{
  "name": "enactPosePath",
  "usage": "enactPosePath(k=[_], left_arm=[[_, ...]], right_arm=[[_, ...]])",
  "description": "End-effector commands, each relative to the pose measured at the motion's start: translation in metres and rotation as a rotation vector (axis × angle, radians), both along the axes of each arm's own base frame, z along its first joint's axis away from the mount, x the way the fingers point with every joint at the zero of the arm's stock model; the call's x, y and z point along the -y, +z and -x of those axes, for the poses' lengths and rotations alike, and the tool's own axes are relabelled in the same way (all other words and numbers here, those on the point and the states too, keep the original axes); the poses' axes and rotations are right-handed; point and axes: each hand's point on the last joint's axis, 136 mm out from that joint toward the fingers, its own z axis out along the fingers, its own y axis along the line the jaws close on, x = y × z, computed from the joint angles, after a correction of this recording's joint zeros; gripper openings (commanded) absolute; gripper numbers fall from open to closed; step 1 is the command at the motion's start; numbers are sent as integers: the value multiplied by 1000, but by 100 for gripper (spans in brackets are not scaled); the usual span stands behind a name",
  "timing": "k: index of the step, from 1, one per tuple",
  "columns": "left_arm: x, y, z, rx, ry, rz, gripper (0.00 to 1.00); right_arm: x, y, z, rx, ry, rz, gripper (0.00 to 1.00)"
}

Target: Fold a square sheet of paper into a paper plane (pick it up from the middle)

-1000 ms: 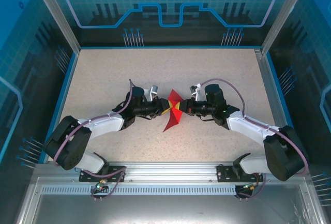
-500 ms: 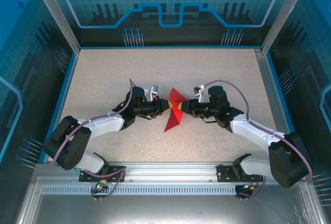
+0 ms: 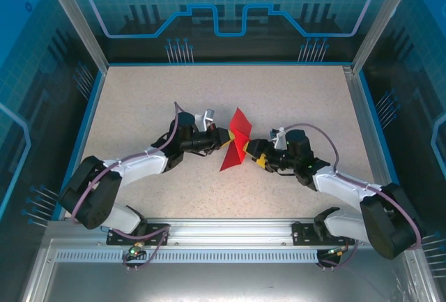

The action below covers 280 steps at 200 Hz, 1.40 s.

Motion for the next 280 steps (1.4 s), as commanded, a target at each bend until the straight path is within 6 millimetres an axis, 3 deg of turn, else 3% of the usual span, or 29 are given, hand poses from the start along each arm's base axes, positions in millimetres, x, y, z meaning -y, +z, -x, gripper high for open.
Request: enactPosePath(k=[1,50,86,105,231,280], left_arm=[[5,15,-8,17,16,34,5],[5,14,-10,13,24,37,4],[4,7,-8,3,18,26,4],[3,4,-7,1,20,22,5],[0,-9,-3,-12,25,-4,7],[0,-8,-3,-10,18,-13,15]], right_arm=[[-7,26,-11,25,-67,-134,82],[-16,49,-20,50,-80,-229,76],[-17,53,-21,47,-78,-252,56],[-18,56,-20,50,-77,-259,51],[-8,50,-17,36,-92,-218,24],[-6,41,-16,19,-92,-184,13]])
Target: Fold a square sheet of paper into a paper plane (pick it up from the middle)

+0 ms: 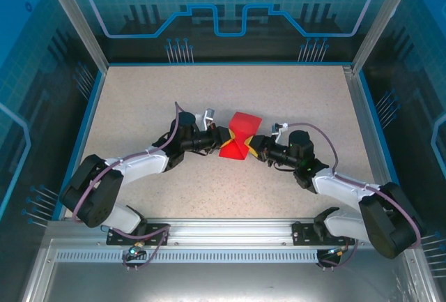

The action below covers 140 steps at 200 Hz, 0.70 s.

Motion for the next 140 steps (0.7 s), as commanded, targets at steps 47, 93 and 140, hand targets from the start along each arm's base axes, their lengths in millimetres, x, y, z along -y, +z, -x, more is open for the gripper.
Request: enactPosePath(k=[47,93,140], left_arm=[[-6,-5,4,18,5,-55,32],[-25,1,3,61,1,-147,57],[-47,10,1,87,-21,-242,65]], right_arm=[[8,-11,5,-11,31,152,6],[37,-34,17,-39,90,526,1],[105,-29,27,-56,130,1174,1]])
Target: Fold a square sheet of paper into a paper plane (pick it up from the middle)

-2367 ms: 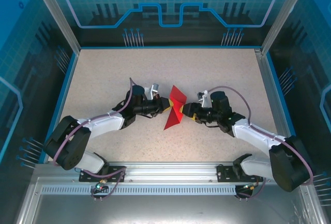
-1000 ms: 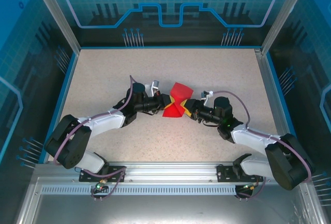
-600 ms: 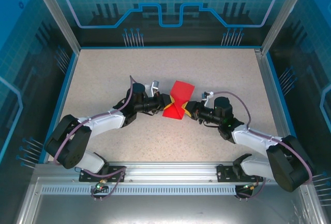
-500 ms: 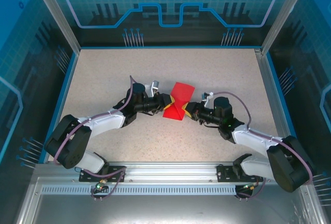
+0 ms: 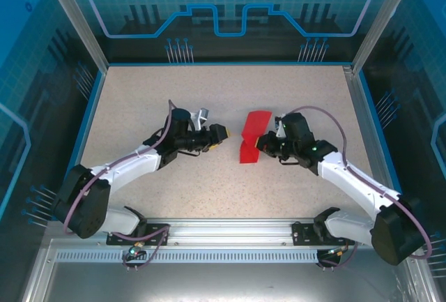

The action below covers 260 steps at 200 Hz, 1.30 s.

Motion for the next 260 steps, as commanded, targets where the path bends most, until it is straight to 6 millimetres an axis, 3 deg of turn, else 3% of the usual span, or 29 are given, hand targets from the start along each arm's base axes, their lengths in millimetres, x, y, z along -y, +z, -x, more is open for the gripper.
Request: enactPosePath(k=[1,24,59,89,135,173,201,237,260], left_arm=[[-16,10,-2,40,-23,-71,66],[-27,12,-6,32,-11,-77,67],[-47,15,-11,18,21,-89,68],[-76,12,-10,-14,73,-133,69],[-109,1,-2,-73,134,-115,69],[-119,1,3,-83,150,-122,69],[-124,0,8,-86,161,-122,69],[-125,-4,13,-95,161,-118,69],[-122,-7,16,-107,148,-105,70]], right_arm=[[63,-18,28,-71,54,528,1],[84,-9,29,-82,61,781,1],[90,-7,23,-113,95,1071,1],[67,-16,16,-119,158,1204,2],[7,-53,18,-153,304,1263,7],[-37,-84,24,-177,382,1185,16],[-74,-101,32,-171,429,977,24],[-114,-107,37,-141,451,687,35],[-120,-104,35,-131,445,570,42]])
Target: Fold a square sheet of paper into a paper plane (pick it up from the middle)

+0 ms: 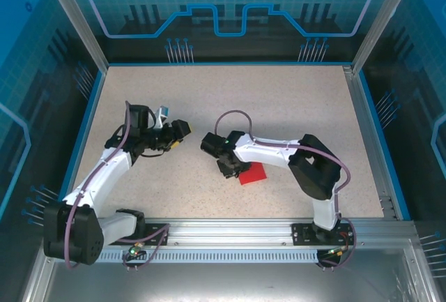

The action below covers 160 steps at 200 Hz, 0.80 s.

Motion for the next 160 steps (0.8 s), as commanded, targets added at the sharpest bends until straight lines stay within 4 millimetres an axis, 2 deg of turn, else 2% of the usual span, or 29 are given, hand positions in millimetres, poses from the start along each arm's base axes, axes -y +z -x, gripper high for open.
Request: enactPosePath(k=[1,22,46,90,107,109,160], left_arm=[[3,-6,11,-27,-36,26,70],[7,-5,12,-29,-55,43,70],[20,-5,13,-22,-96,44,69],[74,-16,18,2,-237,-23,66],[97,-21,18,23,-290,-65,64],[98,-22,18,23,-292,-69,64],[164,-50,13,43,-426,-157,49]], right_arm=[[-33,15,-5,-5,-14,-249,42],[-32,30,-9,11,-33,-357,43],[-6,45,-12,44,-61,-375,43],[60,43,-13,40,-173,-407,44],[72,48,-16,48,-199,-449,45],[78,41,-11,33,-205,-440,46],[109,33,-7,23,-287,-512,51]])
